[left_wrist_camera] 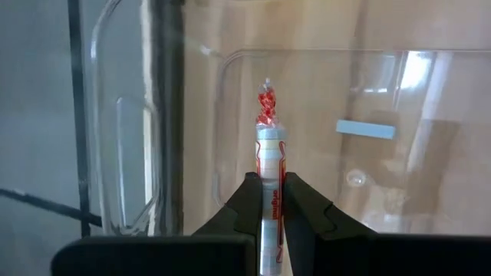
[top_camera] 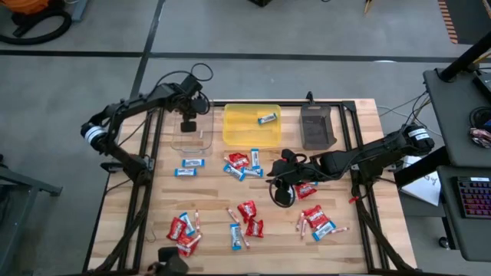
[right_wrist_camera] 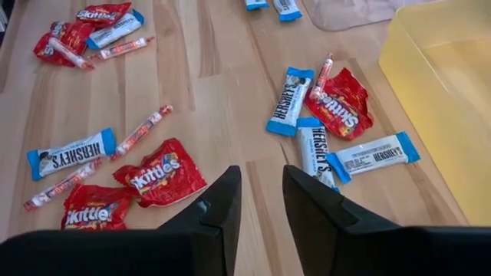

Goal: Sort candy
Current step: Put the orange candy into the transparent bin, then put the white chocolate into the yellow bin

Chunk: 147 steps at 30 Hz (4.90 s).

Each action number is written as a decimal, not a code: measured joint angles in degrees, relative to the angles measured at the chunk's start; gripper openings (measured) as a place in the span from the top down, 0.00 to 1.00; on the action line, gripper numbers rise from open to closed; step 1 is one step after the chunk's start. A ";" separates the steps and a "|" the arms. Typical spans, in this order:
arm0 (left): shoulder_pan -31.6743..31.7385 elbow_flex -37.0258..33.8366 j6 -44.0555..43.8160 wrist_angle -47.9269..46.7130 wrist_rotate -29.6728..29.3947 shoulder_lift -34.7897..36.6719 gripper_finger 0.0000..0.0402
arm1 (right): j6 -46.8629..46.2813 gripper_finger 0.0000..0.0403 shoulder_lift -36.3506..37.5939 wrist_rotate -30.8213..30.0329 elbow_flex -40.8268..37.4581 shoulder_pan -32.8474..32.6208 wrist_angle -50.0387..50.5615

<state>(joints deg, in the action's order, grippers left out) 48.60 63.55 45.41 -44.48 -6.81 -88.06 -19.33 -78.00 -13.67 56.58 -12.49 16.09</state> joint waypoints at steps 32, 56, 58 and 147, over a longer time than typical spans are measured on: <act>2.97 0.31 -3.87 8.05 -0.08 -10.17 0.98 | 0.02 0.77 0.00 0.04 -2.38 0.00 -3.60; 4.28 -0.09 -2.90 11.48 -0.09 -10.17 0.81 | 0.87 0.76 0.00 0.20 -2.38 0.00 -4.91; 4.28 -0.11 -2.91 11.48 -0.09 -10.17 0.77 | 0.89 0.76 0.00 0.22 -2.38 0.00 -4.89; -64.65 -22.80 -65.38 30.46 -20.55 32.65 0.81 | -46.67 0.92 -5.76 8.83 -1.18 -2.89 25.78</act>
<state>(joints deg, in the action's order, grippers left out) -16.05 40.75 -19.97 -14.02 -27.36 -55.42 -66.01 -83.76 -4.84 55.40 -15.38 41.87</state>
